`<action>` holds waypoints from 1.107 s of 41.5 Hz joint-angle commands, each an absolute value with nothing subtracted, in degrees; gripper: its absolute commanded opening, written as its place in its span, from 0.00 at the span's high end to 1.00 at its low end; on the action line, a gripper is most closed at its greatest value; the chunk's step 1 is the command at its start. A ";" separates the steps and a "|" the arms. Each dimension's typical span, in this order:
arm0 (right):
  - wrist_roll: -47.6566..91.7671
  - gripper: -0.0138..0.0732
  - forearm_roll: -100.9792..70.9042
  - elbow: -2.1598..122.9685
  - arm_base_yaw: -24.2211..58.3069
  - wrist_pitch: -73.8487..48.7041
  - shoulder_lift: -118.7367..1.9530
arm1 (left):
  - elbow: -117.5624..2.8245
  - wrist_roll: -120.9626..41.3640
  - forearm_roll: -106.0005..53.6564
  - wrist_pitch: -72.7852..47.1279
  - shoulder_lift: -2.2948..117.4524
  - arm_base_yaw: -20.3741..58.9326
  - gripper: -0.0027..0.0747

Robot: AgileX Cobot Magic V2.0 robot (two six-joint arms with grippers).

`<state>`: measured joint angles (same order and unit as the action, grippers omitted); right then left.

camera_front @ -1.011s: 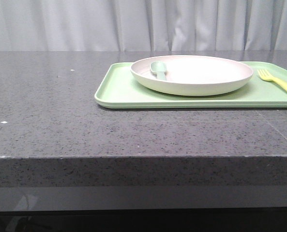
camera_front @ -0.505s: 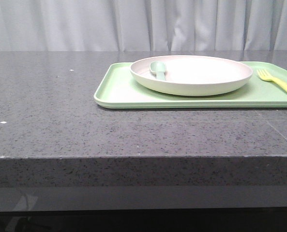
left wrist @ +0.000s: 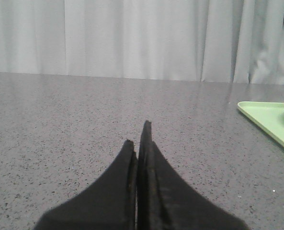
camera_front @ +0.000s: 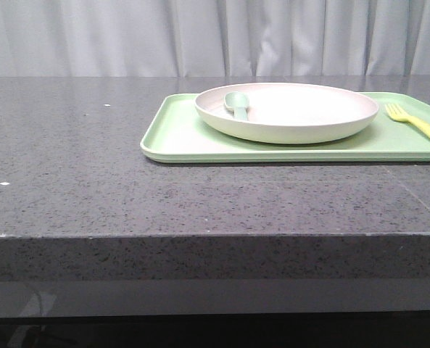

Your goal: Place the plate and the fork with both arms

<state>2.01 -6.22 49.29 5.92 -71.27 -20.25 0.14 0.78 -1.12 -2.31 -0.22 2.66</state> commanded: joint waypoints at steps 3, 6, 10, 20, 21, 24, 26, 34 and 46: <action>2.64 0.92 -6.01 50.36 5.85 -67.38 -20.90 | 0.71 1.46 -1.05 3.08 -1.78 2.42 0.99; 2.64 0.92 -6.01 50.36 5.85 -67.38 -20.90 | 0.71 1.46 -1.05 3.08 -1.78 2.42 0.99; 2.64 0.92 -6.01 50.36 5.85 -67.38 -20.90 | 0.71 1.46 -1.05 3.08 -1.78 2.42 0.99; 2.64 0.92 -6.01 50.36 5.85 -67.38 -20.90 | 0.71 1.46 -1.05 2.97 -1.68 2.42 0.99; 2.64 0.92 -6.01 50.36 5.85 -67.38 -20.90 | 0.71 1.46 -1.05 2.97 -1.68 2.42 0.99; 2.64 0.92 -6.01 50.36 5.85 -67.38 -20.90 | 0.71 1.46 -1.05 2.97 -1.68 2.42 0.99; 2.64 0.92 -6.01 50.36 5.85 -67.38 -20.90 | 0.71 1.46 -1.05 2.97 -1.68 2.42 0.99; 2.64 0.92 -6.01 50.36 5.85 -67.38 -20.90 | 0.71 1.46 -1.05 2.97 -1.68 2.42 0.99; 2.64 0.92 -5.21 48.03 5.66 -63.45 -19.27 | 0.71 1.46 -1.05 2.97 -1.68 2.42 0.99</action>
